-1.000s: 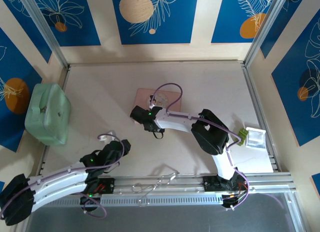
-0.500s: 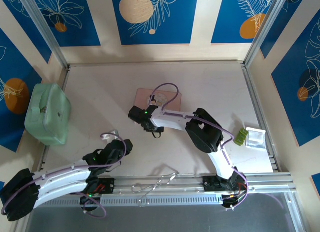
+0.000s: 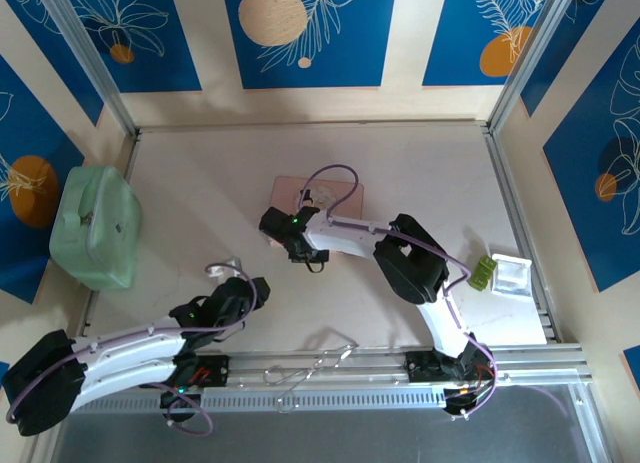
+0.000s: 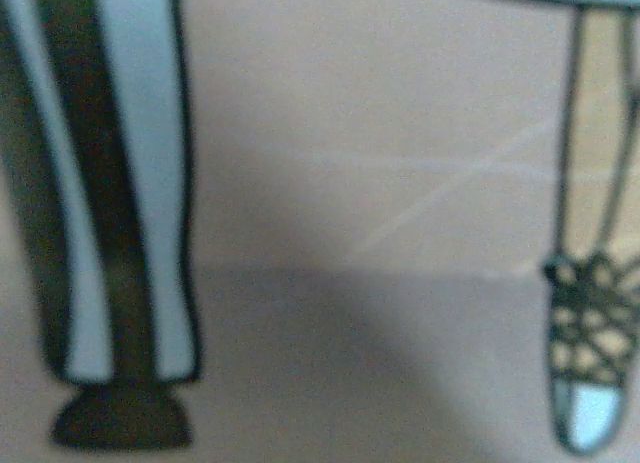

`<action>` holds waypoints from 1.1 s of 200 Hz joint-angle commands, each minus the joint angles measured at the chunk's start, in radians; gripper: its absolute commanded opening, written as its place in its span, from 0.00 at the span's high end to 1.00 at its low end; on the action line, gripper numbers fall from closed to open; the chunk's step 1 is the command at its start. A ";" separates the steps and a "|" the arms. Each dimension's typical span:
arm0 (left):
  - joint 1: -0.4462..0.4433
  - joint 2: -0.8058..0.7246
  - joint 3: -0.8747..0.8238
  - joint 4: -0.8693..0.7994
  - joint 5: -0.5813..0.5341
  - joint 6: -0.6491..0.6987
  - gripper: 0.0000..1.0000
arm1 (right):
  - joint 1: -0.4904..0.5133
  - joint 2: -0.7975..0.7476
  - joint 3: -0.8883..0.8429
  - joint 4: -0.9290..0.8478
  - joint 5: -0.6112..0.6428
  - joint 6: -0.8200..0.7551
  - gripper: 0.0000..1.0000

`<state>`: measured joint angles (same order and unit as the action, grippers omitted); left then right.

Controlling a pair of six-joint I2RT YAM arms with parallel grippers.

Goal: Unlock the padlock with the key

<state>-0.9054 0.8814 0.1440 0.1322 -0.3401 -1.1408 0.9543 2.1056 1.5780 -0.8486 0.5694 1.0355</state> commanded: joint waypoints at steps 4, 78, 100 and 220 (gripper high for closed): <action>-0.007 0.034 0.000 0.160 0.041 0.042 0.56 | -0.033 0.001 0.020 -0.047 -0.249 -0.048 0.92; -0.024 0.452 0.022 0.757 0.198 0.133 0.43 | -0.143 -0.077 -0.077 -0.001 -0.660 -0.151 0.98; -0.023 0.570 0.019 0.920 0.203 0.138 0.42 | -0.169 -0.084 -0.084 0.011 -0.727 -0.170 0.99; 0.026 0.763 0.117 0.985 0.200 0.207 0.57 | -0.215 -0.096 -0.127 0.041 -0.802 -0.185 1.00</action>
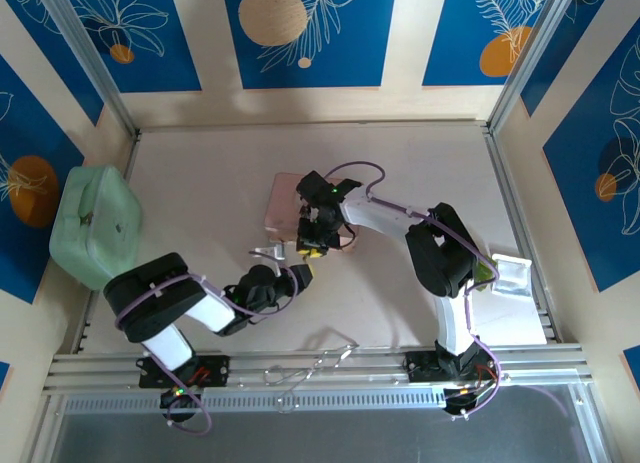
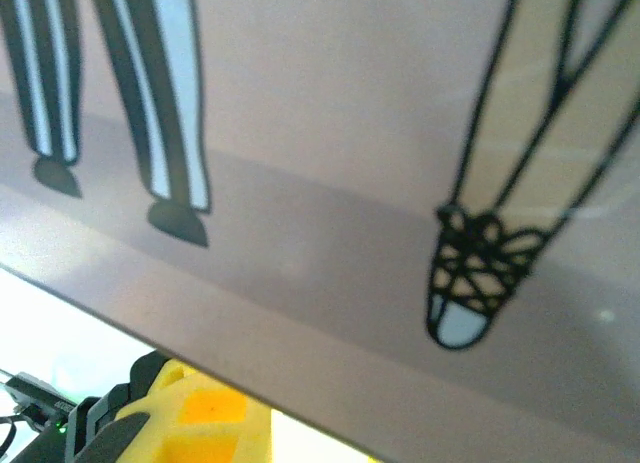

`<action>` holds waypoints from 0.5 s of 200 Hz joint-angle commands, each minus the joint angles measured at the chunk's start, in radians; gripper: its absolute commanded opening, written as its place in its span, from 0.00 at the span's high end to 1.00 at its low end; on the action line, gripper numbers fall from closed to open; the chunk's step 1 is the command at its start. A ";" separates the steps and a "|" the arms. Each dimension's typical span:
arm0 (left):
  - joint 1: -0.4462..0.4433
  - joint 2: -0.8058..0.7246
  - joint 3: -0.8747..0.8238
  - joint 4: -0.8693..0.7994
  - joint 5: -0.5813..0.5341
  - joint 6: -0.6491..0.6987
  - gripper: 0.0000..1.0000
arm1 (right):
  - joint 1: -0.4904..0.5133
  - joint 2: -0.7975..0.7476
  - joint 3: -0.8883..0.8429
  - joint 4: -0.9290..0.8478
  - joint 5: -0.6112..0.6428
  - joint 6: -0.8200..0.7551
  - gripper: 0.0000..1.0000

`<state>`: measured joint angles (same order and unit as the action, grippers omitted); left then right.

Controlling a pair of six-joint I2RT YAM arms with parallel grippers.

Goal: Unlock the padlock with the key

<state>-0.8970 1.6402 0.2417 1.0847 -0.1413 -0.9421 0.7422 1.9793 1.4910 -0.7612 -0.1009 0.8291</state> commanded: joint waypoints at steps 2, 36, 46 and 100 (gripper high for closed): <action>0.017 0.004 0.019 0.030 0.000 0.008 0.57 | -0.003 0.031 -0.041 -0.046 -0.131 0.022 1.00; 0.017 0.006 0.034 0.035 0.004 0.023 0.62 | -0.003 0.032 -0.041 -0.043 -0.126 0.026 1.00; 0.020 0.016 0.033 0.050 0.004 0.020 0.63 | -0.001 0.032 -0.043 -0.040 -0.126 0.028 1.00; 0.042 0.063 0.051 0.089 0.033 0.008 0.79 | 0.003 0.030 -0.059 -0.025 -0.122 0.037 1.00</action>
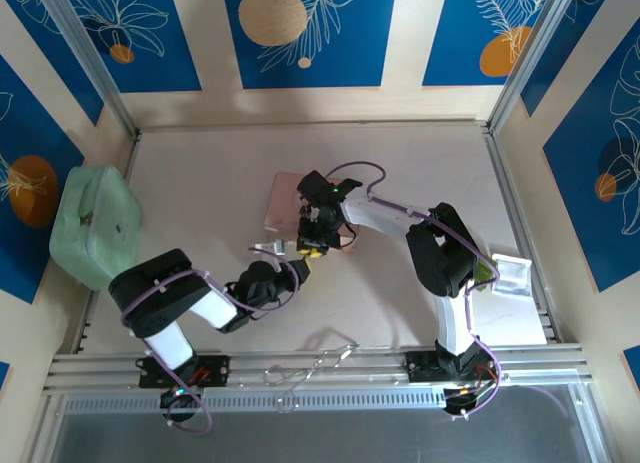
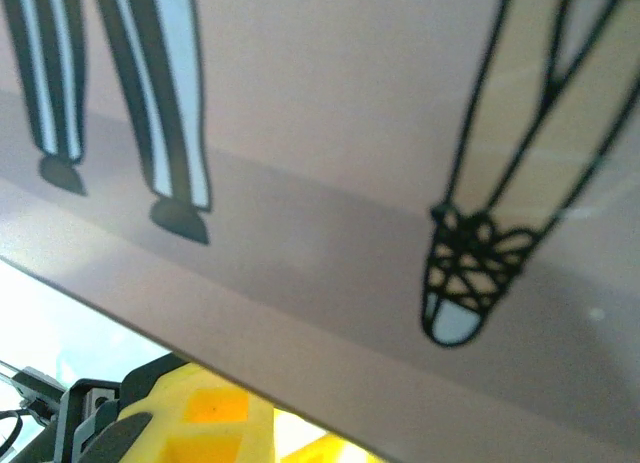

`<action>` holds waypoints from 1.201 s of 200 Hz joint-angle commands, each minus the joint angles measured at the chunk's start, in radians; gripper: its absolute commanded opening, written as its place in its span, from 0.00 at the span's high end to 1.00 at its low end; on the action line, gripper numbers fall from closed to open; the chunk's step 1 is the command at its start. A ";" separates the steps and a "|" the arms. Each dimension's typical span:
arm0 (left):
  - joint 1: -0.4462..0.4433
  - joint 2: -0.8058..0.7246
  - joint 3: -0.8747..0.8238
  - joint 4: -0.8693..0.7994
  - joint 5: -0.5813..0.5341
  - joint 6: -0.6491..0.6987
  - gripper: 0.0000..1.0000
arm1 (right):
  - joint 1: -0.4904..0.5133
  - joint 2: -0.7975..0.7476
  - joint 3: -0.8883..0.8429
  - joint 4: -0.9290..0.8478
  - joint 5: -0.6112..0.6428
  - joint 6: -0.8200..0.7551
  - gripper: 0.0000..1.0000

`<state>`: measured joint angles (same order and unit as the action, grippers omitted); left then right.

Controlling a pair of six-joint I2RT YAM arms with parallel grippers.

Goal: Unlock the padlock with the key

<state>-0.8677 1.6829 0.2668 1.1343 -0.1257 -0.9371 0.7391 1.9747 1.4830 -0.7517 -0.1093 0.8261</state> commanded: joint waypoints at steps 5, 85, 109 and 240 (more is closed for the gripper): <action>0.013 0.023 0.026 0.041 0.017 0.002 0.80 | 0.006 0.036 -0.050 -0.035 -0.113 0.040 1.00; 0.021 0.029 0.028 0.021 -0.008 -0.036 1.00 | 0.017 0.003 -0.072 -0.007 -0.063 0.065 0.95; 0.020 0.032 0.018 0.032 -0.015 -0.054 1.00 | 0.037 -0.056 -0.112 0.049 0.022 0.090 0.74; 0.021 0.072 -0.004 0.116 -0.005 -0.093 1.00 | 0.178 -0.166 -0.274 0.375 0.462 0.204 0.49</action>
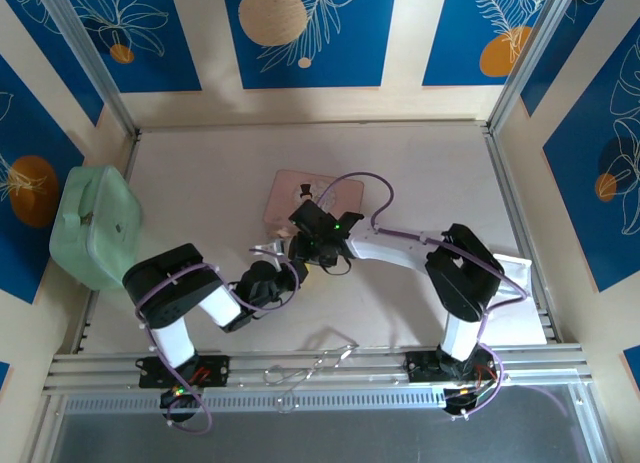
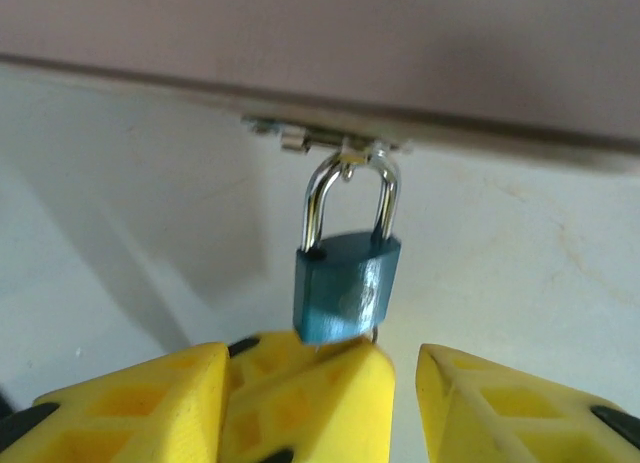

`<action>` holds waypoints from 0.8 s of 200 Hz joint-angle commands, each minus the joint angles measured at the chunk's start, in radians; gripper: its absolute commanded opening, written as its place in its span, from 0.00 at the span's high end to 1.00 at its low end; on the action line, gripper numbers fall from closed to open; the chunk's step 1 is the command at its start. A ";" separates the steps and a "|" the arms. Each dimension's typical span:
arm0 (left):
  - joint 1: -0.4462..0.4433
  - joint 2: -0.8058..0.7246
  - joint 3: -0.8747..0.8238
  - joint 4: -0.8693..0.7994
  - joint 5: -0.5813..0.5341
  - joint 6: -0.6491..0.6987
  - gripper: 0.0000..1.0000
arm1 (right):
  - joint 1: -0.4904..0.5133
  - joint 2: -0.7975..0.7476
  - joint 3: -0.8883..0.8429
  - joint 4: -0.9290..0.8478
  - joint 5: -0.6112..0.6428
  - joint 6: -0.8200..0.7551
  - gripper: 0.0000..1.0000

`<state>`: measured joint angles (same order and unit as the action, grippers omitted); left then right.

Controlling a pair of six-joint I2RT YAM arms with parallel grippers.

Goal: Unlock the padlock with the key

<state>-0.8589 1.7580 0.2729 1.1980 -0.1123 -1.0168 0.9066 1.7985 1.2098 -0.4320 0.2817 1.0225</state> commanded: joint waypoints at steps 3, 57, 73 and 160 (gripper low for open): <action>0.012 -0.004 -0.011 0.053 -0.018 -0.013 1.00 | 0.010 0.009 -0.005 0.061 0.075 0.009 0.49; 0.012 0.003 -0.012 0.067 -0.015 -0.018 1.00 | -0.027 -0.003 -0.080 0.188 0.005 -0.007 0.53; 0.012 0.007 -0.010 0.070 -0.012 -0.018 1.00 | -0.032 -0.011 -0.108 0.209 0.002 0.003 0.53; 0.011 0.019 -0.012 0.080 -0.012 -0.021 1.00 | -0.038 -0.024 -0.132 0.252 -0.004 -0.025 0.63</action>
<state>-0.8574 1.7649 0.2684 1.2201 -0.1123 -1.0237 0.8688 1.8046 1.0664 -0.1570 0.2699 1.0214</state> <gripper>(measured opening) 0.064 0.373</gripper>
